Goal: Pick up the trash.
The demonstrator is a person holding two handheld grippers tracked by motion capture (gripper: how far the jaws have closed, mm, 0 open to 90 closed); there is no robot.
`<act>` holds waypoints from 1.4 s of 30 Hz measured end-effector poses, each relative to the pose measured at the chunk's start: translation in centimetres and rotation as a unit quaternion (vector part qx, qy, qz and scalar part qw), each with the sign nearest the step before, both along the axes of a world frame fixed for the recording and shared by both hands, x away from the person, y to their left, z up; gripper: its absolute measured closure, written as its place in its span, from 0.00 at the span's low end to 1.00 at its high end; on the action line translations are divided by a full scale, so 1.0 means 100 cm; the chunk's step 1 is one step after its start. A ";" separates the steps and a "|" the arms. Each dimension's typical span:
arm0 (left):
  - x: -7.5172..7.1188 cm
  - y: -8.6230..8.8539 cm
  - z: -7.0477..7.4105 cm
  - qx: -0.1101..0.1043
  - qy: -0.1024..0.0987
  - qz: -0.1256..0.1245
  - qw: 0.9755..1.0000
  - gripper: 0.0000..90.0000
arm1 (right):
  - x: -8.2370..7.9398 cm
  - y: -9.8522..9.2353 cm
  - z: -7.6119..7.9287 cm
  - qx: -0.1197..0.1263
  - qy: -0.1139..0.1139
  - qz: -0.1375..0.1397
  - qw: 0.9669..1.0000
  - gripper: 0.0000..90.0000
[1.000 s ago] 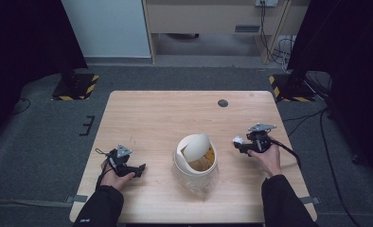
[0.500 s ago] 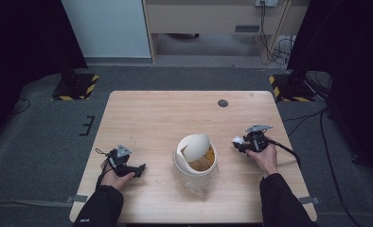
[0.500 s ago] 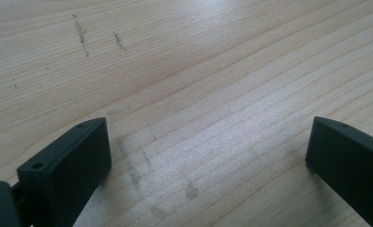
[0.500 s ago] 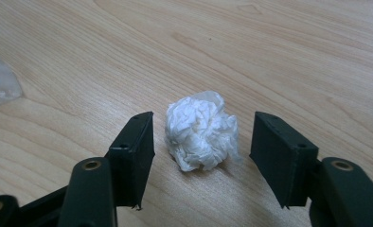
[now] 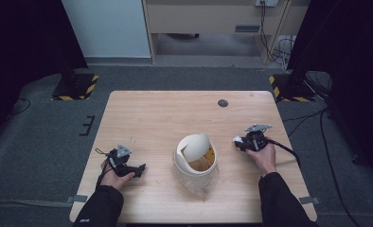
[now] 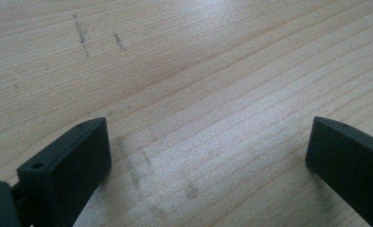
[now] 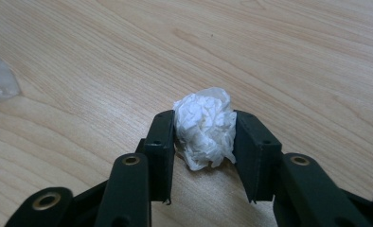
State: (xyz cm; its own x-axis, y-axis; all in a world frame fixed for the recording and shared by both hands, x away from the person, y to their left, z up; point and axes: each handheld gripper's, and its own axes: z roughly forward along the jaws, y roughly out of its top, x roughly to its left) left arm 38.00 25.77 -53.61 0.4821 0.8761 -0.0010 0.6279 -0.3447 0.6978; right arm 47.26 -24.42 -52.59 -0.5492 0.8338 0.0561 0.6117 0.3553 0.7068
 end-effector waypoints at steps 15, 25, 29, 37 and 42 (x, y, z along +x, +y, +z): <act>0.000 0.000 0.000 0.000 0.000 0.000 1.000 0.00 | -0.014 -0.007 0.027 0.047 -0.030 0.008 0.998 0.75; -0.001 0.000 0.000 0.000 0.000 0.000 1.000 0.00 | -0.039 -0.015 0.058 0.102 -0.079 0.009 0.992 0.75; -0.001 -0.001 0.000 0.000 0.000 0.000 1.000 0.00 | -0.048 -0.019 0.064 0.114 -0.093 0.008 0.989 0.75; -0.001 -0.001 0.000 -0.001 0.000 0.000 1.000 0.00 | -0.066 -0.027 0.078 0.137 -0.117 0.006 0.984 0.74; -0.001 -0.001 0.000 -0.001 0.000 0.000 1.000 0.00 | -0.072 -0.030 0.090 0.153 -0.136 0.007 0.979 0.74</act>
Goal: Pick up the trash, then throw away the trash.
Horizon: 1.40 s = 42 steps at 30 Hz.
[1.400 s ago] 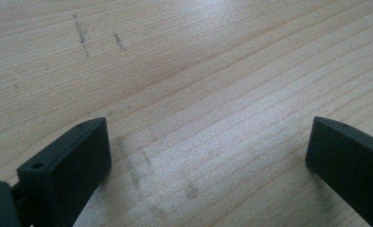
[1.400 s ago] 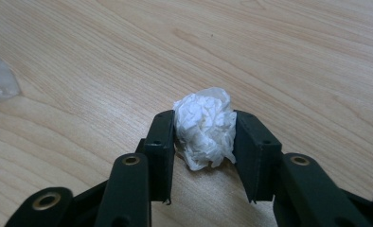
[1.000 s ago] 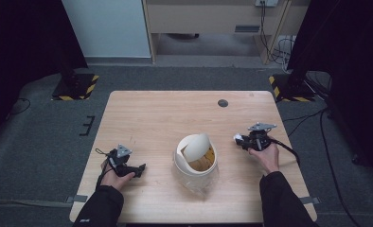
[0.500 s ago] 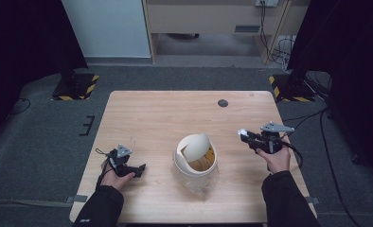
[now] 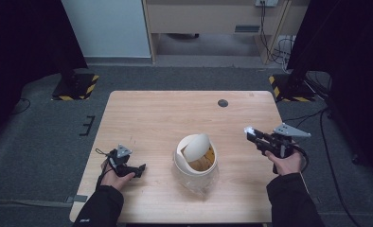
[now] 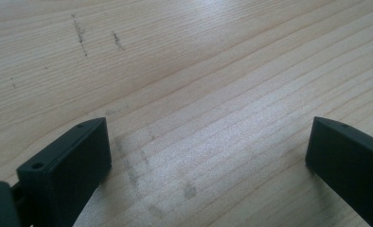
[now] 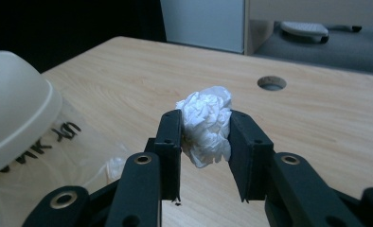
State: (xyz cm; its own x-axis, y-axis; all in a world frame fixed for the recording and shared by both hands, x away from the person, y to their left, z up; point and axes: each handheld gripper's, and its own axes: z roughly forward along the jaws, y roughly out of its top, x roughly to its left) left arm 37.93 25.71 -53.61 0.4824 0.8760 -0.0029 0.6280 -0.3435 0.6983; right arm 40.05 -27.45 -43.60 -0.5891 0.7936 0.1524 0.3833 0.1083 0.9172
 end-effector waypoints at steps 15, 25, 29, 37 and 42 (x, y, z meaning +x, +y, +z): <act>0.000 0.000 0.000 0.000 0.000 0.000 1.000 0.00 | -0.014 -0.001 0.036 0.031 -0.048 0.012 0.998 0.75; 0.000 0.000 0.000 0.000 0.000 -0.001 1.000 0.00 | -0.029 -0.005 0.061 0.055 -0.077 0.017 0.995 0.75; 0.000 0.000 0.000 0.000 0.001 -0.001 1.000 0.00 | -0.036 -0.004 0.067 0.058 -0.085 0.023 0.994 0.75; 0.000 -0.001 0.000 0.000 0.000 0.000 1.000 0.00 | -0.050 -0.002 0.074 0.060 -0.091 0.043 0.993 0.75; -0.001 -0.001 0.000 0.000 0.000 0.001 1.000 0.00 | -0.060 0.000 0.079 0.067 -0.095 0.057 0.992 0.74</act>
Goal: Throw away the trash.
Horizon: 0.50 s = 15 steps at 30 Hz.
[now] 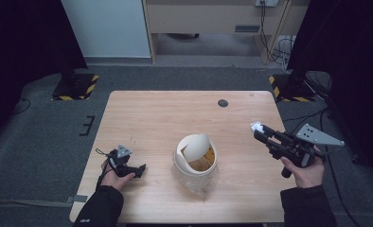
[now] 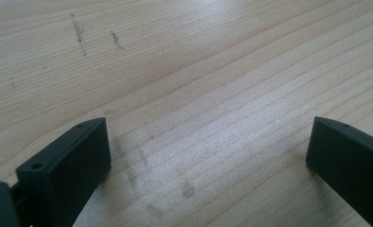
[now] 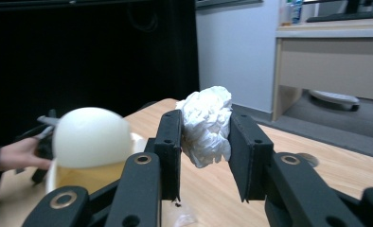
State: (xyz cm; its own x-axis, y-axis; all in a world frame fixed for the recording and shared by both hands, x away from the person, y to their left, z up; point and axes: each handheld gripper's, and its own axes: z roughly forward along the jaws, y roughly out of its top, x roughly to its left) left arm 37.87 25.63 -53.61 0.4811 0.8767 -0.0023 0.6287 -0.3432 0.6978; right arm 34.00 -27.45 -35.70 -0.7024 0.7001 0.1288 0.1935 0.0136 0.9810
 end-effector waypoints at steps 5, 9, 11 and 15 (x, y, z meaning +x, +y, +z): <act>0.000 0.000 0.000 0.000 0.000 0.000 1.000 0.00 | -0.008 0.010 0.001 -0.005 0.001 0.024 1.000 0.75; 0.000 0.000 0.000 0.000 0.000 0.000 1.000 0.00 | -0.010 0.017 0.001 -0.008 0.002 0.040 0.999 0.75; 0.000 0.000 0.000 0.000 0.000 0.000 1.000 0.00 | -0.010 0.019 0.002 -0.007 0.003 0.043 0.999 0.75; 0.000 0.000 0.000 0.000 0.000 0.000 1.000 0.00 | -0.013 0.029 0.001 -0.006 0.006 0.066 0.998 0.75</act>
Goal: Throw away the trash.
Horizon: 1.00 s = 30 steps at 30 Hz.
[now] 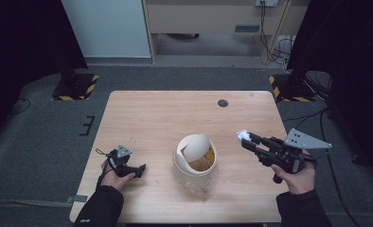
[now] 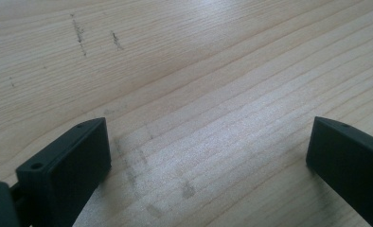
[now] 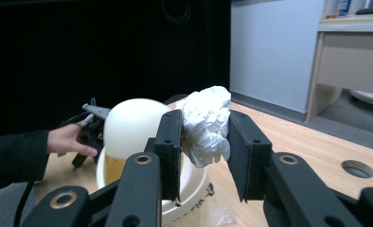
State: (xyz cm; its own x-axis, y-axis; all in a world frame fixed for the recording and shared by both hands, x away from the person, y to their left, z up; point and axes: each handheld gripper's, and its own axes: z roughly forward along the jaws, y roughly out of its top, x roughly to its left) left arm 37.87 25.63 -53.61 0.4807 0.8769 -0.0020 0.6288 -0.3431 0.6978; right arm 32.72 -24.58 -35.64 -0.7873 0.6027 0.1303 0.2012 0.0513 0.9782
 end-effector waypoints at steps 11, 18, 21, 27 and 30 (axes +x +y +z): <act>0.000 0.000 0.000 0.000 0.000 0.000 1.000 0.00 | 0.000 0.025 -0.012 -0.014 0.020 0.038 0.999 0.75; 0.000 0.000 0.000 0.000 0.000 0.000 1.000 0.00 | 0.000 0.039 -0.022 -0.029 0.033 0.058 0.997 0.75; 0.000 0.000 0.000 0.000 0.000 0.000 1.000 0.00 | 0.000 0.044 -0.026 -0.036 0.039 0.063 0.997 0.75; 0.000 0.000 0.000 0.000 0.000 0.000 1.000 0.00 | 0.001 0.055 -0.035 -0.050 0.054 0.075 0.994 0.75; 0.000 0.000 0.000 0.000 0.000 0.000 1.000 0.00 | 0.001 0.058 -0.037 -0.053 0.060 0.078 0.994 0.75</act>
